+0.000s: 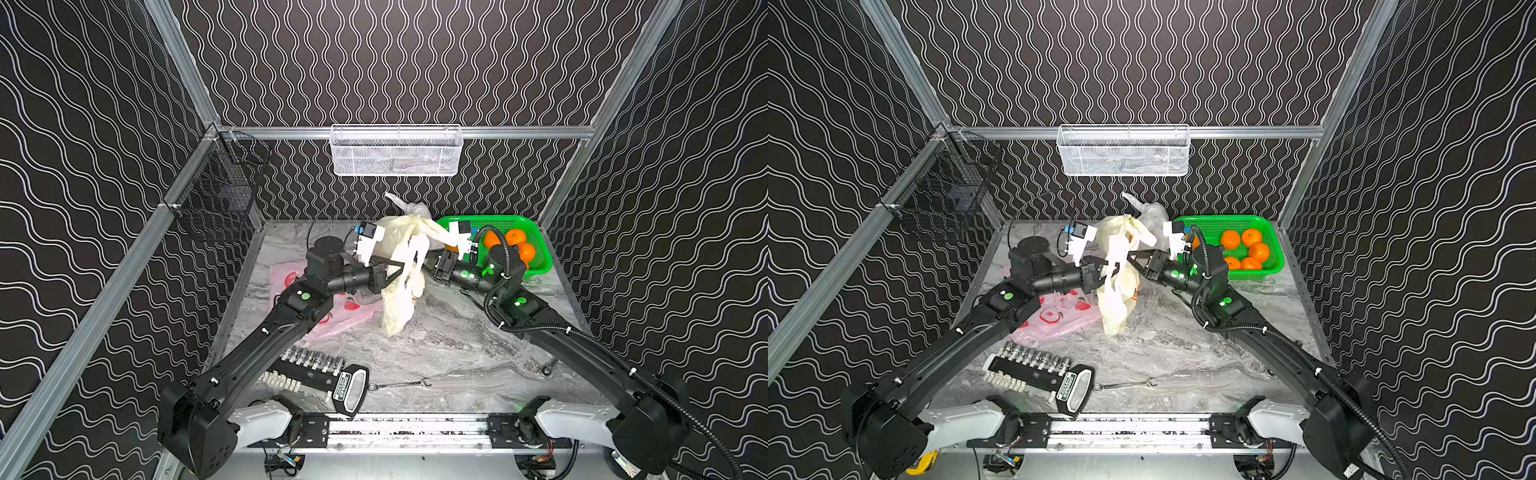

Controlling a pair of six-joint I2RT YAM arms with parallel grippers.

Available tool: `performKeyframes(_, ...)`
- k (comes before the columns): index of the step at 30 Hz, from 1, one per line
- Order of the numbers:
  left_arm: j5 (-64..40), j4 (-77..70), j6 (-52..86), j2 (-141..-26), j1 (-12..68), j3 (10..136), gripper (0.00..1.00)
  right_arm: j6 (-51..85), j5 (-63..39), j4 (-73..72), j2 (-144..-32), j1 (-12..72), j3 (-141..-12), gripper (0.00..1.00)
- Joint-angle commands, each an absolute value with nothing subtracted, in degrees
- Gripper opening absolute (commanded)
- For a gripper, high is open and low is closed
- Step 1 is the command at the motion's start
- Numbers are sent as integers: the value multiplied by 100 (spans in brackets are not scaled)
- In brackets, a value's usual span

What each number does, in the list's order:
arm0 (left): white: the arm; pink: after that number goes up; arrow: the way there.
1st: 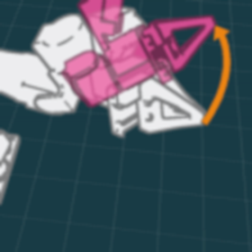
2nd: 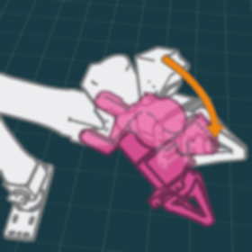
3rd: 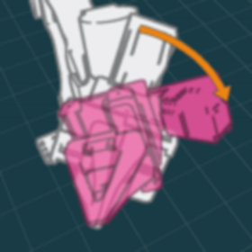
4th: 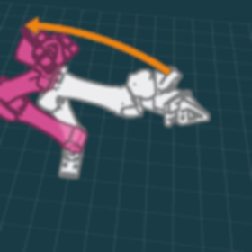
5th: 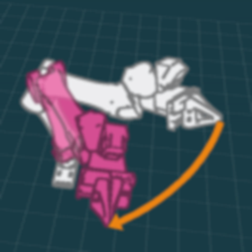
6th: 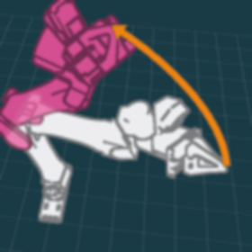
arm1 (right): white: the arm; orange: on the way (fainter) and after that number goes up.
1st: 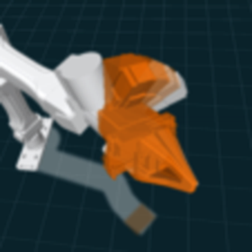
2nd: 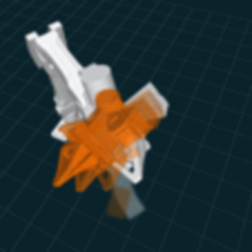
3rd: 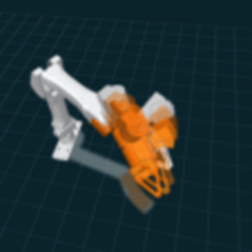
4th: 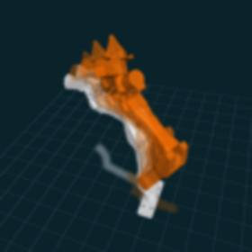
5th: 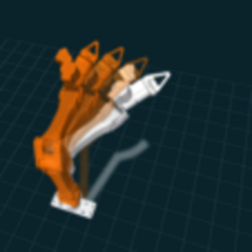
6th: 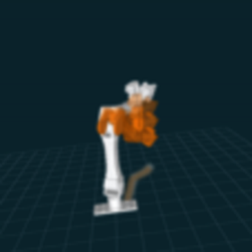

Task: Place the oranges into plastic bags & tie knots
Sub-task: Open the plastic bag at the center of the board.

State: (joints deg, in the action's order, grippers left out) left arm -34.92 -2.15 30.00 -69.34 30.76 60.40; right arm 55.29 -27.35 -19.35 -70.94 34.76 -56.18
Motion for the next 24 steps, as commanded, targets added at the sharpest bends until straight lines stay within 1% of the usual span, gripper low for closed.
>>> performKeyframes(1, -3335, -191, 2919, -6859, 3081, 6044, 15, 5459, -2647, -1951, -7070, 3485, -5677, 13)
performKeyframes(2, -3252, -118, 2891, -6841, 3077, 6040, 15, 5396, -2561, -1807, -7048, 3481, -5675, 8)
performKeyframes(4, -3044, 16, 2866, -6768, 3077, 6020, 16, 5268, -2288, -1525, -6965, 3483, -5674, 0)
performKeyframes(7, -2690, 323, 2786, -6633, 3071, 5973, 16, 5042, -1864, -923, -6847, 3482, -5677, 0)
performKeyframes(10, -2537, 523, 2777, -6525, 3076, 5896, 14, 4850, -1590, -278, -6832, 3483, -5675, 0)
performKeyframes(14, -2197, 869, 2768, -6426, 3050, 5737, 13, 4644, -1369, 204, -6751, 3478, -5676, 0)
performKeyframes(15, -2068, 984, 2783, -6416, 3037, 5699, 14, 4580, -1320, 361, -6754, 3485, -5675, 0)
performKeyframes(16, -1943, 1100, 2810, -6420, 3011, 5662, 18, 4516, -1278, 541, -6759, 3481, -5761, 0)
performKeyframes(18, -1784, 1325, 2814, -6488, 2969, 5636, 20, 4421, -1234, 783, -6785, 3493, -5895, 0)
performKeyframes(21, -1592, 1590, 2753, -6601, 2964, 5662, 21, 4356, -1231, 1051, -6862, 3497, -5931, 0)
performKeyframes(24, -1170, 2034, 2676, -6763, 2962, 5808, 20, 4333, -1029, 1239, -6914, 3524, -5891, 0)
